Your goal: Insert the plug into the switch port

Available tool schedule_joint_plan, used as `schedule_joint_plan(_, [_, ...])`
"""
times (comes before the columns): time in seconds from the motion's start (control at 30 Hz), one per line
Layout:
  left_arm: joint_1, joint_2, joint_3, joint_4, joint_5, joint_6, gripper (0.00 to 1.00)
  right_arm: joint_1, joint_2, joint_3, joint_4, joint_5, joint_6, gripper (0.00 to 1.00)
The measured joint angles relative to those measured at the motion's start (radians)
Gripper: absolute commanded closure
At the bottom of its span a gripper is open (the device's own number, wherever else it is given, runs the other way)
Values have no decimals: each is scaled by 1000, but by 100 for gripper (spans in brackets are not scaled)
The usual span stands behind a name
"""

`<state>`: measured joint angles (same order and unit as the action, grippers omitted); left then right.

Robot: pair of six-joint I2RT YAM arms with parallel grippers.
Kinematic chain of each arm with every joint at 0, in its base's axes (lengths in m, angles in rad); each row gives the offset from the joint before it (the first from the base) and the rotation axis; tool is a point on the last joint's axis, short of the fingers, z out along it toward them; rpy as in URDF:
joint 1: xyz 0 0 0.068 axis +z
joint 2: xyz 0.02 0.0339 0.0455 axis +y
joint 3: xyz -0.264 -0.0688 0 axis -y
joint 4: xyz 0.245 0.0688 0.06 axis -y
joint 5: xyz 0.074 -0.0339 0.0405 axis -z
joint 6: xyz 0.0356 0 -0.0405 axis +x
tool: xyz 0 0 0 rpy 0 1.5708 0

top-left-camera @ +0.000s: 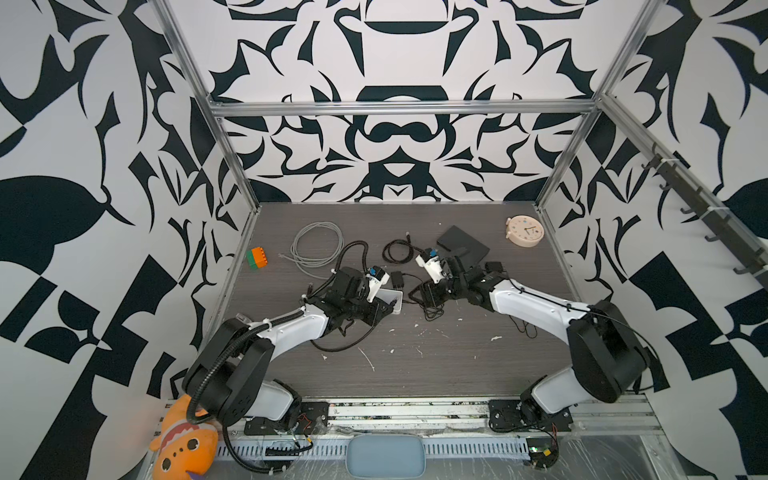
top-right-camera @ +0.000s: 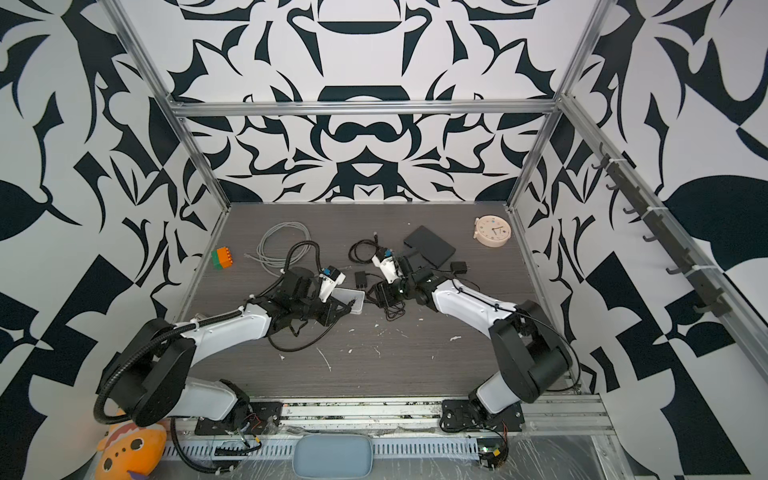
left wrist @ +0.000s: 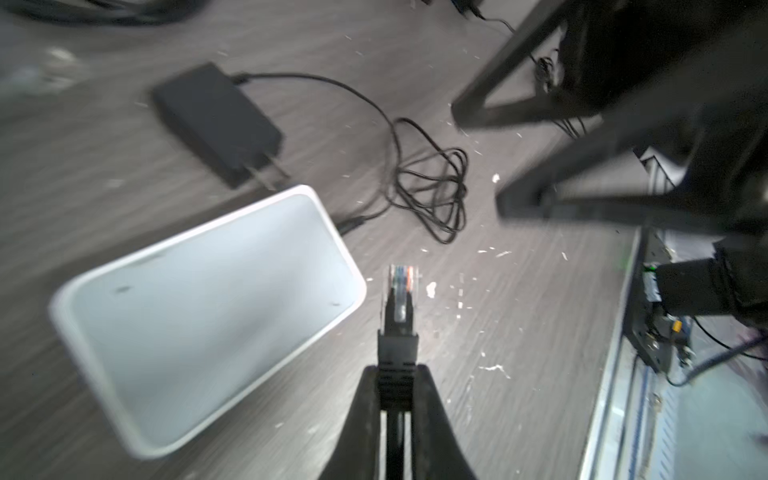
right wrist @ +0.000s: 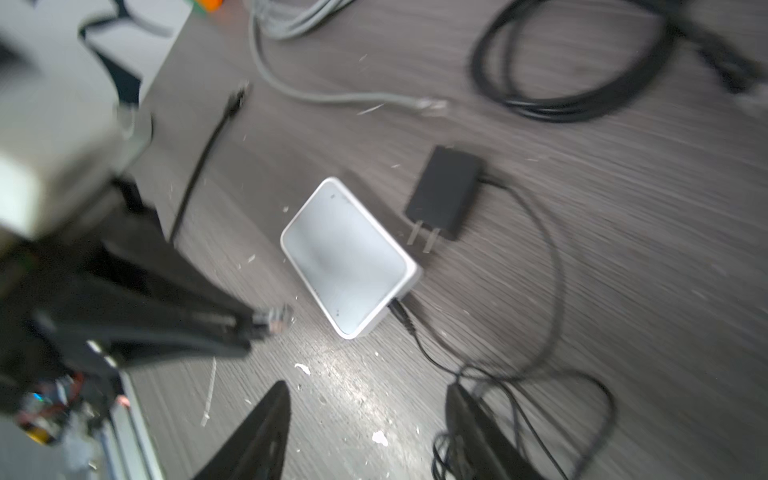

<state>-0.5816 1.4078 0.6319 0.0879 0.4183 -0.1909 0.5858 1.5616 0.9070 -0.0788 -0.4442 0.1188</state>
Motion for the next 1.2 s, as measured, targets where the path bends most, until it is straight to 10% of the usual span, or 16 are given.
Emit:
schedule_joint_plan(0.3, [61,-6,-9,-48,-45,-12,99,122,211,171,19,101,-287,10])
schedule_joint_plan(0.7, [116,-5,-37,-5,-47,-49,99,156,313,177,47,183,-464,9])
schedule_joint_plan(1.2, [117,38,-37,78,-8,-91,99,169,365,190,65,233,-431,44])
